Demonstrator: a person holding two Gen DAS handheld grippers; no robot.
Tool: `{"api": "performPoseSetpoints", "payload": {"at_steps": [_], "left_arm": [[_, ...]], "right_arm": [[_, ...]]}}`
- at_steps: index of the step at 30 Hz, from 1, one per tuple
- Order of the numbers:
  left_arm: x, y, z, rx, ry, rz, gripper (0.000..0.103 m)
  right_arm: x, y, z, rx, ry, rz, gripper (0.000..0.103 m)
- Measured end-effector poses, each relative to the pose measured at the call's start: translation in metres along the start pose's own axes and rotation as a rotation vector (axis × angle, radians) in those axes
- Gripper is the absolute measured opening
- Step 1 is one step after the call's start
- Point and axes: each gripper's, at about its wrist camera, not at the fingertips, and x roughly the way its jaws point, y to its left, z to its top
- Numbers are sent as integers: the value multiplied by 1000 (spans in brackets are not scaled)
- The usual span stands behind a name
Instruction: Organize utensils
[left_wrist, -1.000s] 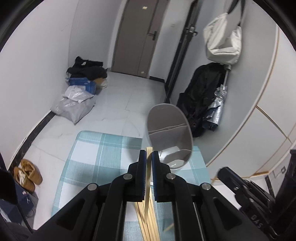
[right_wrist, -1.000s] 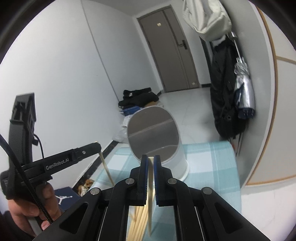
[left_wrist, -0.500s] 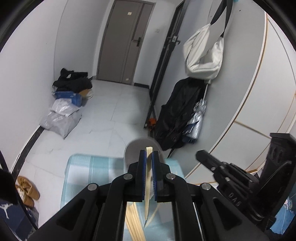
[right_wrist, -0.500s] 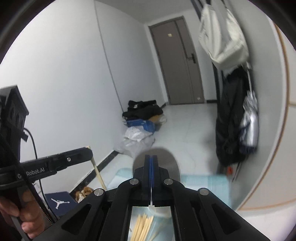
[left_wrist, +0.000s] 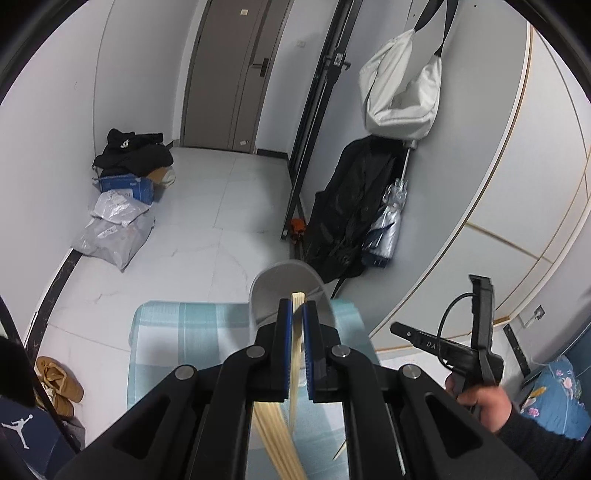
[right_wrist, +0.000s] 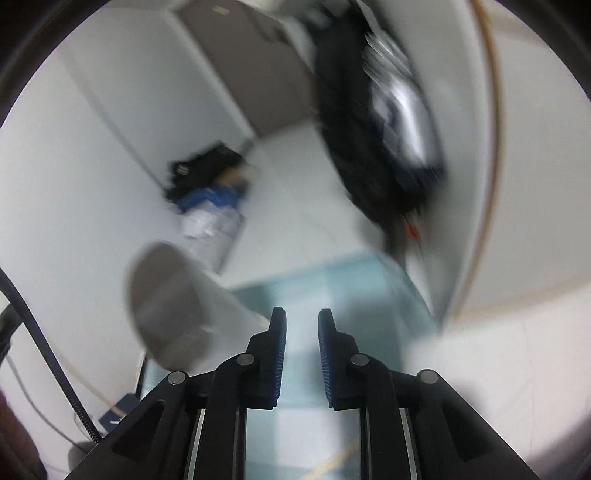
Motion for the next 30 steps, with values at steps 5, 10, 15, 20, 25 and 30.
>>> {"api": "performPoseSetpoints", "payload": {"at_steps": [5,10,15,20,25,30], "left_arm": [[7,5,-13,14,23,16,2],[8,8,-18,10,48,9,2],[2,7,-21,17,47,10,2],[1,10,-20,4,46,15,2],[2,8,-21,3,44,17,2],[0,5,-20,4,37,12,2]], "right_arm": [[21,-54,-32,144,109,-106,33],[37,-86,-56,254,147,-120,35],[60,-97,-63,297,173,-76,35],[58,-94,-65,278,156,-69,14],[46,-92,-64,267,104,-74,8],[41,-98,-65,304,76,-40,6]]}}
